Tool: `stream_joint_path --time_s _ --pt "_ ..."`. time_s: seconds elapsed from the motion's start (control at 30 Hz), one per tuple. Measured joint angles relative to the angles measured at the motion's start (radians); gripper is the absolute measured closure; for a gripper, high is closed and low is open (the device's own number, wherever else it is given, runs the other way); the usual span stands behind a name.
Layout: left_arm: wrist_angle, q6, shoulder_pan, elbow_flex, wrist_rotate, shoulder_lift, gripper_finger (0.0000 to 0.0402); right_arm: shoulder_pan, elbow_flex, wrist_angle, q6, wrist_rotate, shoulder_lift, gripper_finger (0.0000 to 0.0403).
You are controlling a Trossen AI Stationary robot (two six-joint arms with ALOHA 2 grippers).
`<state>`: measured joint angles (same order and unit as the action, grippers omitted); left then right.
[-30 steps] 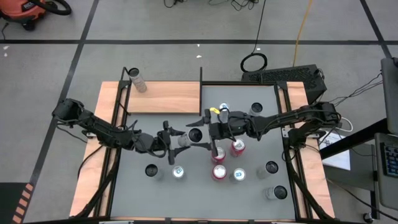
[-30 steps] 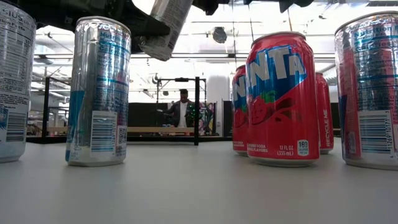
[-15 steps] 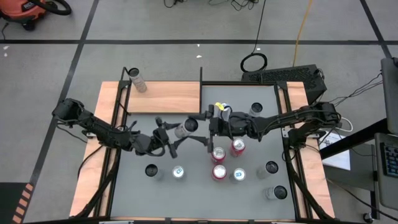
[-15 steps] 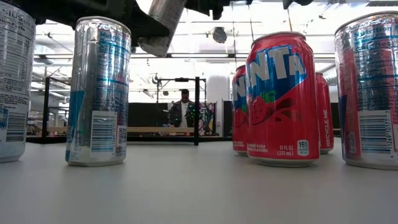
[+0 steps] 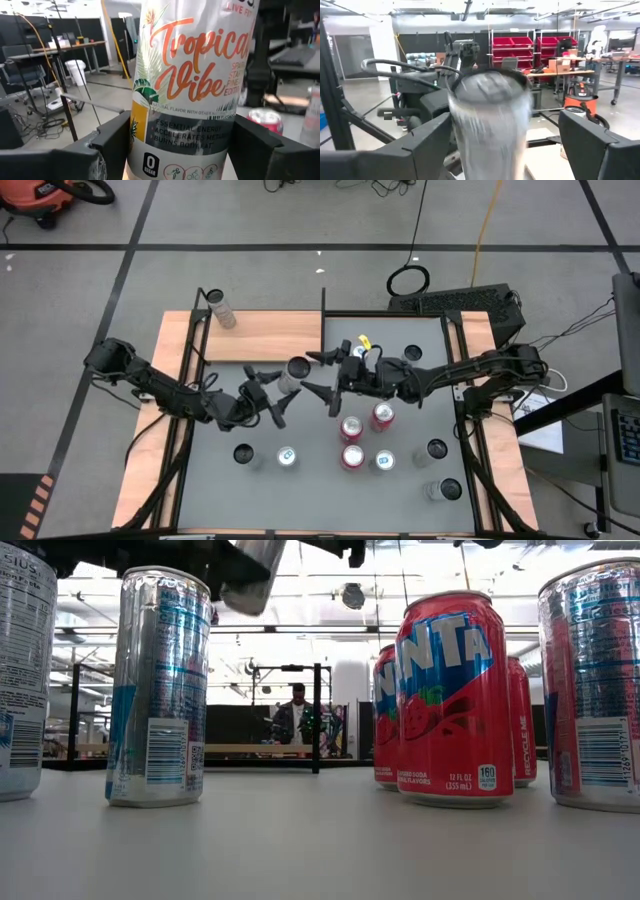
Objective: Place canned beverage on shelf
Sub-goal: Put the top white-yellow soda can on the shelf aligned with the other white-yellow soda can
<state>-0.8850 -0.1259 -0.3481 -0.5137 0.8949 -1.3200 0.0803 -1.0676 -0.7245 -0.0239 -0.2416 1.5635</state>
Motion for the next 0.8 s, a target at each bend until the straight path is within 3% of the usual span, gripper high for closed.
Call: stream_joint_path --time_s 0.5,0.8 --pt "-0.024 -0.012 0.036 -0.001 0.031 0.001 0.0134 -0.038 0.0 -0.191 0.021 -0.02 0.085 0.01" --pt "-0.027 -0.011 0.085 -0.001 0.03 0.001 0.0134 -0.068 0.0 -0.228 0.032 -0.02 0.085 0.0132"
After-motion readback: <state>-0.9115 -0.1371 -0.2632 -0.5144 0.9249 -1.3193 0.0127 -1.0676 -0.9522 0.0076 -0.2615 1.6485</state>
